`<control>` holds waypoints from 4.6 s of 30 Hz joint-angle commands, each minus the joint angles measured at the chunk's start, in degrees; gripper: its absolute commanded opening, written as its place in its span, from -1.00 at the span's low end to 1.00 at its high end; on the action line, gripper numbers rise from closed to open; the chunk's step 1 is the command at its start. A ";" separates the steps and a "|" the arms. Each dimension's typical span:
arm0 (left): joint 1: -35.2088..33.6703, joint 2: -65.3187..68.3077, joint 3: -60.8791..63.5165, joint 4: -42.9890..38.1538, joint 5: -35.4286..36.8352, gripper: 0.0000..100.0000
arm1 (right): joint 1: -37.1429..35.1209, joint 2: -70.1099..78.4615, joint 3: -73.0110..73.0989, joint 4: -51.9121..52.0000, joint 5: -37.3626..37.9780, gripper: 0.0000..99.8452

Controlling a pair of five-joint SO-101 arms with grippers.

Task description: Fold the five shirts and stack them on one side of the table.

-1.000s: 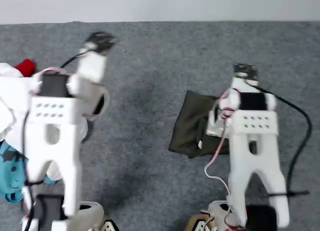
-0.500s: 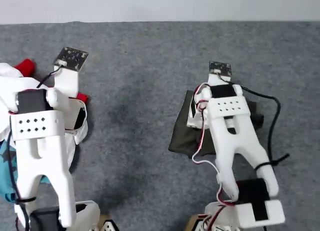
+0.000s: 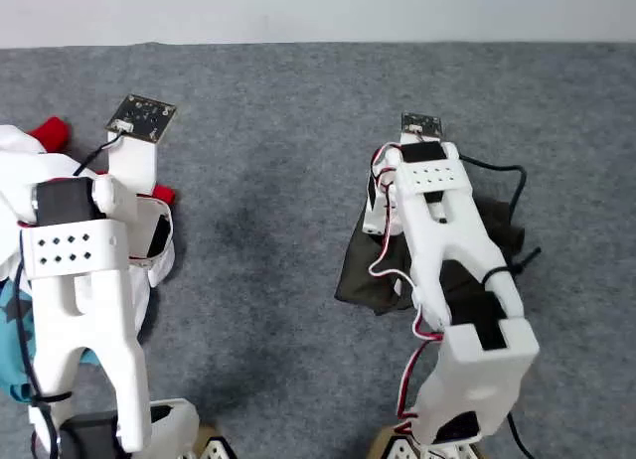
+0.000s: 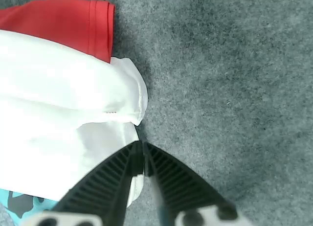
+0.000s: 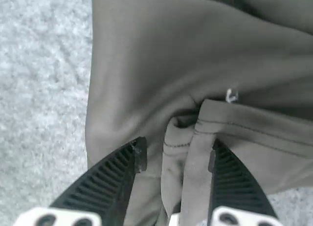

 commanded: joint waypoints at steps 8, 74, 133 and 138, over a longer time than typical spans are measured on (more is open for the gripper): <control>-0.18 -1.41 -0.22 0.26 -0.26 -0.99 | 0.84 0.92 -4.92 -0.66 4.04 -0.97; 0.18 2.90 1.27 0.26 -0.18 -0.99 | 8.22 -2.07 -4.84 3.21 14.07 -0.98; 0.18 2.99 1.19 -0.53 -0.18 -0.99 | 30.99 -2.15 -9.05 1.98 28.22 -0.64; 0.18 3.16 1.19 -0.97 -0.18 -0.99 | 30.90 4.35 -14.07 2.15 28.31 -0.64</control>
